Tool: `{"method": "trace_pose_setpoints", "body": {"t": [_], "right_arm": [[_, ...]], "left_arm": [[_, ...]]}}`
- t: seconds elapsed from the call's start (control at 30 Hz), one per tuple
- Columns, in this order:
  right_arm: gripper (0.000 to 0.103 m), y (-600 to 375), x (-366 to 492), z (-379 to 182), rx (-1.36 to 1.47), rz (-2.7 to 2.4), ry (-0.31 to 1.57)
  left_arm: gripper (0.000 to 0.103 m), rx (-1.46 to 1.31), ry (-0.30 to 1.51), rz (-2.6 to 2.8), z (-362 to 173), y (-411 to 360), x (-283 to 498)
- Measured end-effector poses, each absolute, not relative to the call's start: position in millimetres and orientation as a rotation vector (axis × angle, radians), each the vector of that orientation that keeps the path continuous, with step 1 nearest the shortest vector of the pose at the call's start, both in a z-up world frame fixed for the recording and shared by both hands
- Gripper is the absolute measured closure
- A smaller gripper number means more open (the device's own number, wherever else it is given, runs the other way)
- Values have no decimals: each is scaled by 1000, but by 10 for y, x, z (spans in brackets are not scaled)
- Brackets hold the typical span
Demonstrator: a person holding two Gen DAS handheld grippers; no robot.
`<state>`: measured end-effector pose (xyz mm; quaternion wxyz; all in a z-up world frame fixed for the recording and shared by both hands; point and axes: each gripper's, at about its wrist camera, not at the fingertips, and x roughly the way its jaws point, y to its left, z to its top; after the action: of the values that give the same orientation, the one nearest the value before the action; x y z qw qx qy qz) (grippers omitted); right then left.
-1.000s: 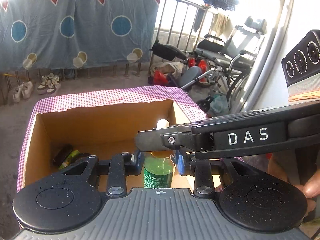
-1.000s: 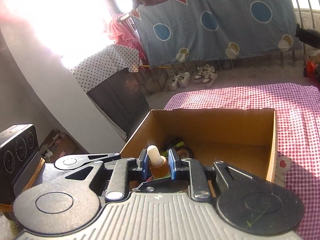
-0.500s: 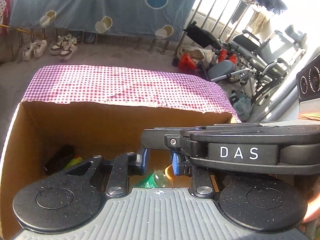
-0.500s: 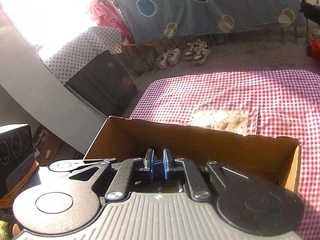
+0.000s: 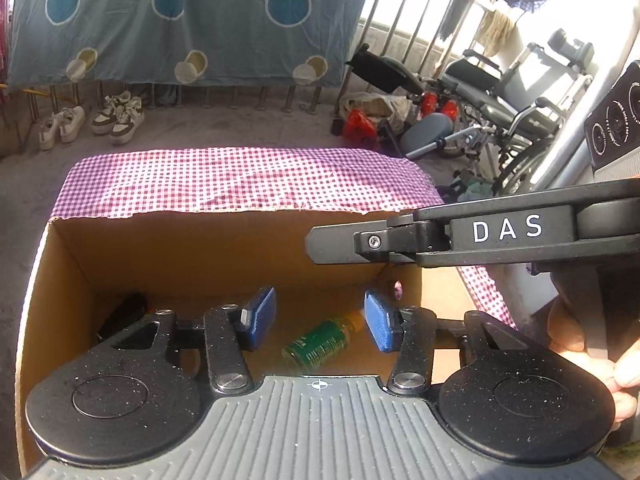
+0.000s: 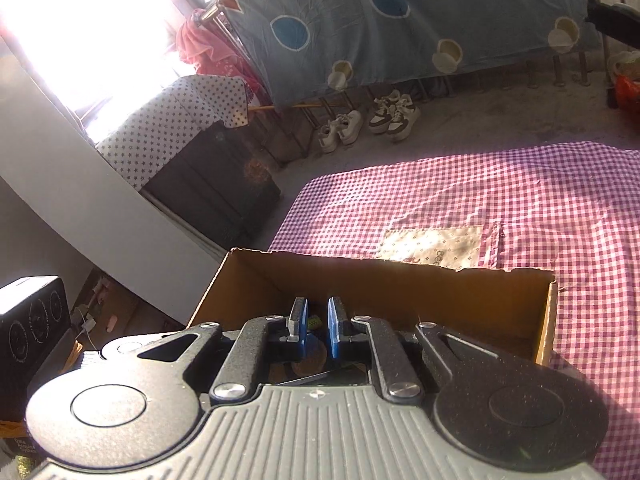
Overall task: Organize rigid objects
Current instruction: 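Lift the green dropper bottle with the right tool into the box and release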
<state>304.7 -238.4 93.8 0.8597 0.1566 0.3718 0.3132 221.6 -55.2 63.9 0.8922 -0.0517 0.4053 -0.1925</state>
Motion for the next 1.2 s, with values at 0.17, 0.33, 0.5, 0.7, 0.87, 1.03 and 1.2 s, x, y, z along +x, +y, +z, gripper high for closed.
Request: {"method": "trace_pose_setpoints", "body": {"t": [0.17, 0.33, 0.5, 0.7, 0.87, 1.03, 1.2], "right_arm": [[86, -2448, 2860, 990, 331, 615, 850], [61, -2407, 2861, 702, 356, 510, 1034], [60, -2334, 2994, 418, 373, 400, 1173], [58, -2155, 3286, 260, 377, 249, 1231], [57, -2034, 3556, 78, 376, 115, 1270], [50, -1997, 3763, -75, 392, 31, 1257], [52, -1970, 3866, -103, 408, 0, 1216]], "left_arm": [[27, -76, 779, -397, 805, -457, 1872], [6, -61, 718, -380, 912, -261, 1479], [2, -87, 665, -345, 950, 21, 1148], [1, -69, 621, -333, 907, 190, 881], [1, -81, 612, -331, 809, 329, 741], [1, -82, 599, -340, 776, 398, 720], [1, -81, 590, -357, 721, 467, 697]]}}
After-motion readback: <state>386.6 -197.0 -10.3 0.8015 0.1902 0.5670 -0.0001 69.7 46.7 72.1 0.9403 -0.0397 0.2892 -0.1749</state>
